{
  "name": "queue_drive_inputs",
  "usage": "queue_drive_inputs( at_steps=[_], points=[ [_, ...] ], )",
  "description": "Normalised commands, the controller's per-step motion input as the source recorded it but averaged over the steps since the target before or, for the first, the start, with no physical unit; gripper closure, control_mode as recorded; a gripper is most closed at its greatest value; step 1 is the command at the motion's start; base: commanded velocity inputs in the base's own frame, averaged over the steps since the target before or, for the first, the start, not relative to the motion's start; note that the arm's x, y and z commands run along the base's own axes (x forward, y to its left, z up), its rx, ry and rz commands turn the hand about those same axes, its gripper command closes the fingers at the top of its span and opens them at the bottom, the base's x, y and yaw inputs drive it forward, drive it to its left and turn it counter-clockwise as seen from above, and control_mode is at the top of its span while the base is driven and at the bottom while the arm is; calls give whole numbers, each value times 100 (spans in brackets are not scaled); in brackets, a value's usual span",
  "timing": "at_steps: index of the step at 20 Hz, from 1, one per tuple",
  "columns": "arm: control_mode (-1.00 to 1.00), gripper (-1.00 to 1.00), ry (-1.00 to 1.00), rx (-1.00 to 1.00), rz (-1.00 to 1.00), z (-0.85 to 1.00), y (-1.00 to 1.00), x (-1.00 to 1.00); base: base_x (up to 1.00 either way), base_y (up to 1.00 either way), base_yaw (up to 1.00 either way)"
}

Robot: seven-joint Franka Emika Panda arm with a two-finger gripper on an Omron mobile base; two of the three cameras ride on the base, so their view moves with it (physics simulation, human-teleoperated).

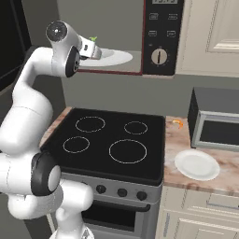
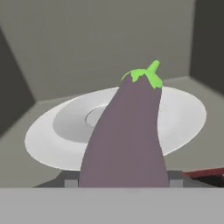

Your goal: Pick the eggplant from the counter and place it in the microwave.

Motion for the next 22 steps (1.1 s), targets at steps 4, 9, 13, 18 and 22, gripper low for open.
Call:
queue_drive_inputs(
  at_steps=[4, 9, 13, 18, 22],
  points=[
    [-100, 100, 0, 0, 0, 41, 2, 57, 0, 0, 0],
    [-100, 100, -1, 0, 0, -2, 38, 77, 0, 0, 0],
    [-100, 100, 0, 0, 0, -18, 31, 59, 0, 0, 0],
    [-100, 100, 0, 0, 1, -35, 15, 26, 0, 0, 0],
    [-100, 100, 4, -2, 0, -29, 0, 23, 0, 0, 0]
  ],
)
